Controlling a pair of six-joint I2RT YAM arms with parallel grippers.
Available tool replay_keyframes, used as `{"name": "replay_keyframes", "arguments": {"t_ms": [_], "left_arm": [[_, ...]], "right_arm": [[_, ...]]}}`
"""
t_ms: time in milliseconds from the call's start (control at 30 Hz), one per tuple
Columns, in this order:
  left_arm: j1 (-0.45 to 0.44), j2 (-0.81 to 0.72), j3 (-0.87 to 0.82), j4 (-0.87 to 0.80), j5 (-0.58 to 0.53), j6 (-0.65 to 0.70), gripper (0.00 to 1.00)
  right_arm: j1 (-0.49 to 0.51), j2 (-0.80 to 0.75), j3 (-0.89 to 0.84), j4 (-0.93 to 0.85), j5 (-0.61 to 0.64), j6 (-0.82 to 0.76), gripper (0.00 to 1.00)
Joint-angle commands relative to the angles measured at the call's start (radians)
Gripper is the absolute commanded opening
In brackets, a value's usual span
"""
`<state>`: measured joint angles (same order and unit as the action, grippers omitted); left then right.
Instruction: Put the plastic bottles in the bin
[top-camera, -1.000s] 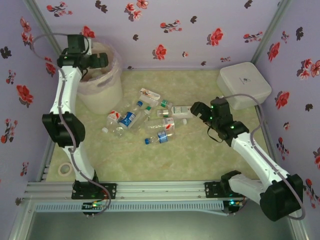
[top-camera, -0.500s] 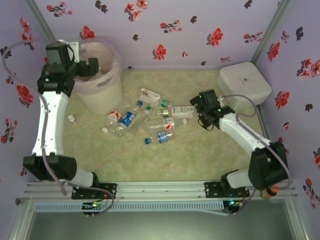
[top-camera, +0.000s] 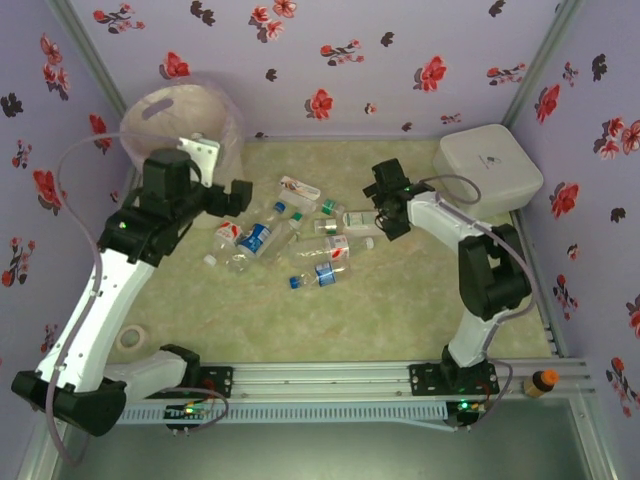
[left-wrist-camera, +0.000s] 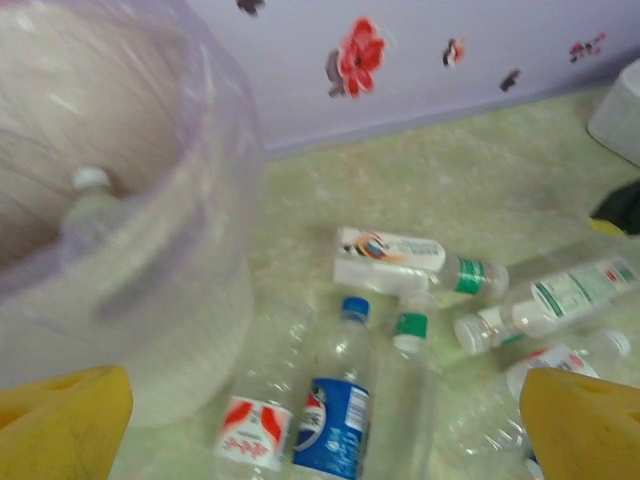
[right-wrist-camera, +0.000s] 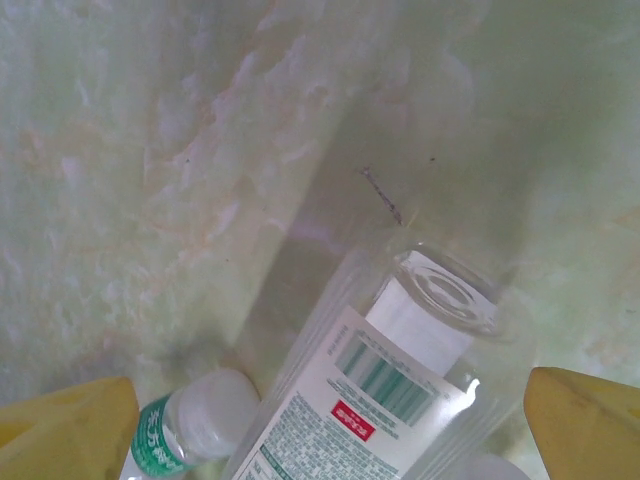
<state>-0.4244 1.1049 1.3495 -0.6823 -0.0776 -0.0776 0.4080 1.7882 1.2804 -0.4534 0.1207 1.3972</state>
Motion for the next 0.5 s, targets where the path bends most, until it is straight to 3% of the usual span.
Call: {"name": "replay_keyframes", "arguments": {"t_ms": [0, 333, 467], "left_arm": [[-0.026, -0.008, -0.091, 0.017, -0.023, -0.083, 1.0], [-0.039, 0.025, -0.165, 0.072, 0.009, -0.126, 1.0], [-0.04, 0.036, -0.17, 0.083, 0.009, -0.125, 1.0]], "right_arm": [[0.011, 0.051, 0.058, -0.043, 0.023, 0.047, 1.0], [0.012, 0.163, 0.095, -0.027, 0.014, 0.073, 0.99], [0.008, 0.184, 0.112, -0.023, 0.02, 0.065, 0.93]]}}
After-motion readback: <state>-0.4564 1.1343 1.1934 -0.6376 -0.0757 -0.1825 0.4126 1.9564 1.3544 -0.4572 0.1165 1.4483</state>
